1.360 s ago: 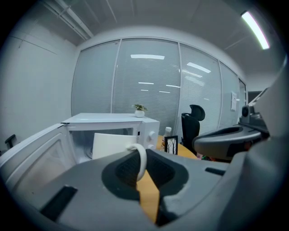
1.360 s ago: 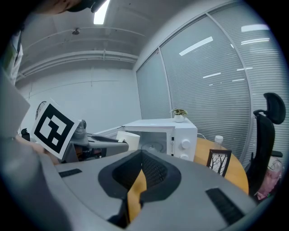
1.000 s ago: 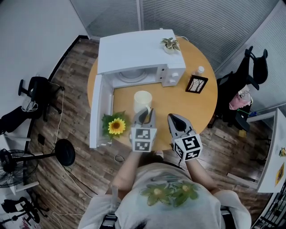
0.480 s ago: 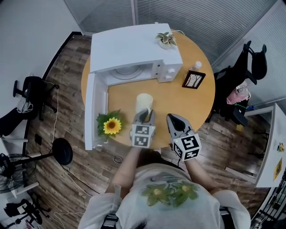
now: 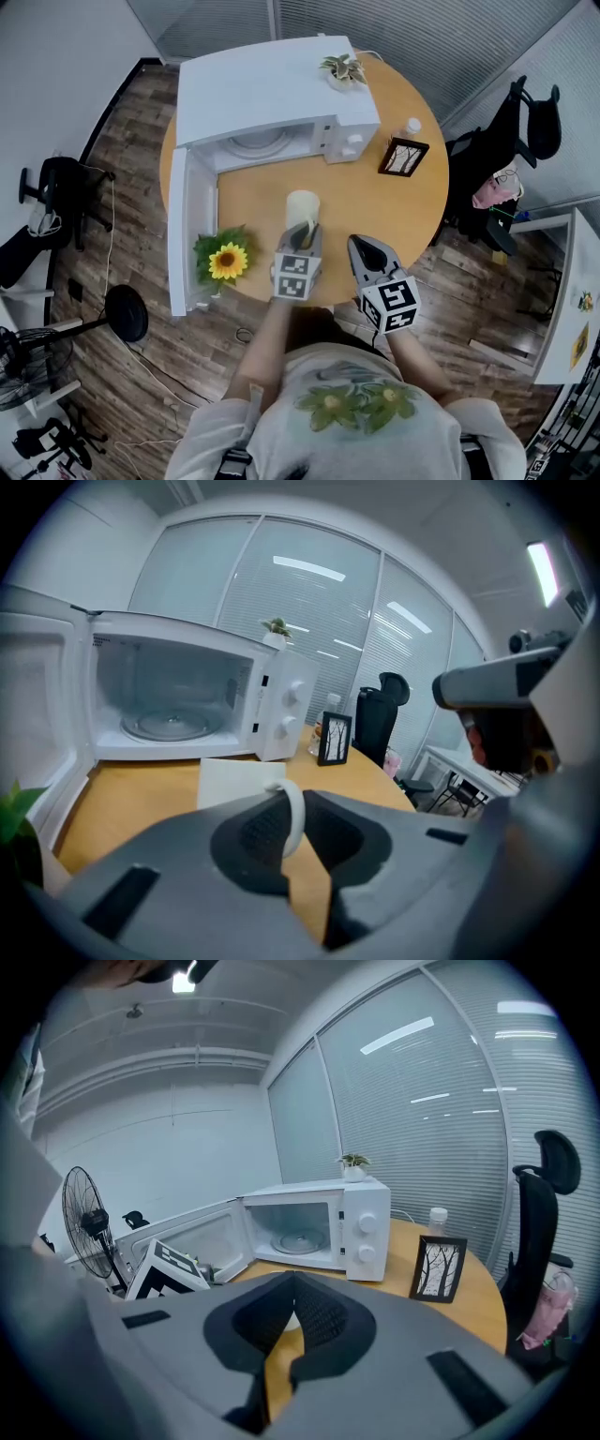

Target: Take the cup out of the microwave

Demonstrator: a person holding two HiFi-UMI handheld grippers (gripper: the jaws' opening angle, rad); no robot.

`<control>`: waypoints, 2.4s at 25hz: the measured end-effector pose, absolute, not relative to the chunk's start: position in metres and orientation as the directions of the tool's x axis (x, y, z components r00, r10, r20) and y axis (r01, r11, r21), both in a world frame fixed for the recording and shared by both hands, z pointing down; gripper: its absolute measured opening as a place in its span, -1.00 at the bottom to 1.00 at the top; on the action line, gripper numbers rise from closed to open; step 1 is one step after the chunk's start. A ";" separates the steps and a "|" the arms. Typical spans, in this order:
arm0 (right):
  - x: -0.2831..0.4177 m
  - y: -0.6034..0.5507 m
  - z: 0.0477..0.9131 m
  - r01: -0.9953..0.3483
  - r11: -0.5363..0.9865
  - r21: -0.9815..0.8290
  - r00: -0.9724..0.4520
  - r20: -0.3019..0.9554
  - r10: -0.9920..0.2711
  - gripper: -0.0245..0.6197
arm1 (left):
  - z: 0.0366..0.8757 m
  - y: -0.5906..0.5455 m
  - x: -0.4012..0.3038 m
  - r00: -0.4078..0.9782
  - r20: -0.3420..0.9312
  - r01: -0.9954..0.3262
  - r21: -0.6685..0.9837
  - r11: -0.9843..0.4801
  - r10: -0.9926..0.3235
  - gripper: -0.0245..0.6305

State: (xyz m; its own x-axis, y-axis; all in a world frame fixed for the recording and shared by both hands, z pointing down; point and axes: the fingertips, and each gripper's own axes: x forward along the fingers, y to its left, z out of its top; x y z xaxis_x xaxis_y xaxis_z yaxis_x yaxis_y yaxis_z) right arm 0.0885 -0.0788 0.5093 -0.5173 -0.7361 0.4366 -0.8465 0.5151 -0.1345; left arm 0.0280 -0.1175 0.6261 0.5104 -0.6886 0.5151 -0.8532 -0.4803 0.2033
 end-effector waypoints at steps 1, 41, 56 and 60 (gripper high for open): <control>0.089 -0.079 0.511 -0.847 0.515 -0.135 -0.516 0.441 -0.734 -0.87 | 0.629 -0.117 0.029 0.514 0.511 -0.850 0.198 -0.488 -0.689 -0.80; 0.077 -0.071 0.539 -0.802 0.574 -0.166 -0.572 0.488 -0.659 -0.87 | 0.692 -0.073 0.020 0.513 0.586 -0.820 0.121 -0.559 -0.627 -0.73; 0.073 -0.061 0.554 -0.791 0.589 -0.166 -0.578 0.521 -0.629 -0.87 | 0.696 -0.069 0.007 0.548 0.514 -0.805 0.111 -0.582 -0.660 -0.64; 0.069 -0.058 0.555 -0.784 0.597 -0.169 -0.585 0.522 -0.621 -0.87 | 0.693 -0.067 0.005 0.541 0.507 -0.814 0.113 -0.570 -0.671 -0.64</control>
State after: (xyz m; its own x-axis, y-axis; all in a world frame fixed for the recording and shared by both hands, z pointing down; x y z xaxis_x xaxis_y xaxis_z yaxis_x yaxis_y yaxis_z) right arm 0.0693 -0.0582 0.5552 -0.5848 -0.6210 0.5219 -0.7844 0.5968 -0.1688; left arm 0.0052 -0.0670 0.6926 0.5410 -0.6709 0.5072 -0.8136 -0.5702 0.1134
